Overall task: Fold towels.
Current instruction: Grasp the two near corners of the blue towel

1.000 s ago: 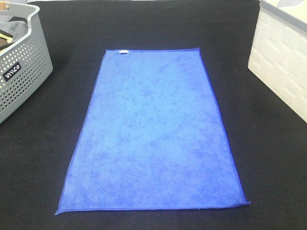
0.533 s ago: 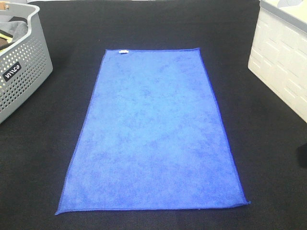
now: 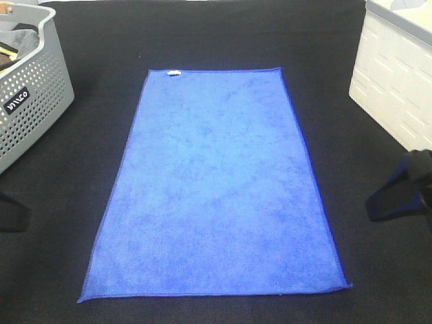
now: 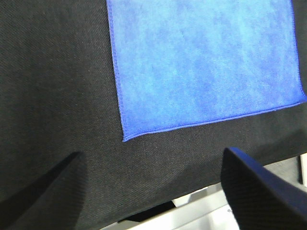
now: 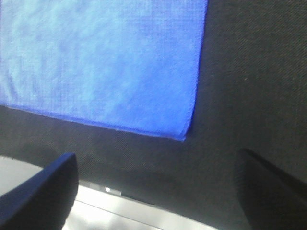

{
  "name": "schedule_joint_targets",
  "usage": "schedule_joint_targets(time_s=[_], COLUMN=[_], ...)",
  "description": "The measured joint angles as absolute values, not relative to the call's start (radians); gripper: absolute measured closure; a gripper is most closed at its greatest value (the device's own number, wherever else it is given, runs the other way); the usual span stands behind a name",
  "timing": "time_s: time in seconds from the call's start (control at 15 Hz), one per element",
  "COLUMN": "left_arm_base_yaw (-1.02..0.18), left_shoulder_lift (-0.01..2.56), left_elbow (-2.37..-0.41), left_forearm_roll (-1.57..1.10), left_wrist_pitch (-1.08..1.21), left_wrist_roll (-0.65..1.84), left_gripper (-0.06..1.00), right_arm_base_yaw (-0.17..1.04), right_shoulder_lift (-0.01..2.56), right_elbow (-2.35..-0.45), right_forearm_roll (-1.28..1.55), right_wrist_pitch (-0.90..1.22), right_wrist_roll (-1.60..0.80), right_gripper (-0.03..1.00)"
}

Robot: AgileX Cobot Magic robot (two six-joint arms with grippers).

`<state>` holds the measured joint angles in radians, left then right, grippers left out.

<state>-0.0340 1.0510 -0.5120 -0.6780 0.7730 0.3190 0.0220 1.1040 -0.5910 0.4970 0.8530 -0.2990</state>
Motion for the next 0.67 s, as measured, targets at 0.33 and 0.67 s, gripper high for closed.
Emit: schedule_joint_targets(time_s=[0.33, 0.67], left_arm_base_yaw=[-0.034, -0.034], left_shoulder_lift=[1.316, 1.541], left_elbow=[-0.513, -0.514], left_forearm_roll=[-0.864, -1.022], left_wrist_pitch=[0.677, 0.636], left_wrist_roll=[0.505, 0.695], left_gripper=[0.21, 0.21], right_arm_base_yaw=[0.022, 0.022], right_shoulder_lift=[1.31, 1.513], right_elbow=[-0.592, -0.558], right_forearm_roll=[0.607, 0.744], right_wrist_pitch=[0.756, 0.635], right_wrist_roll=[-0.348, -0.504], right_gripper=[0.14, 0.15])
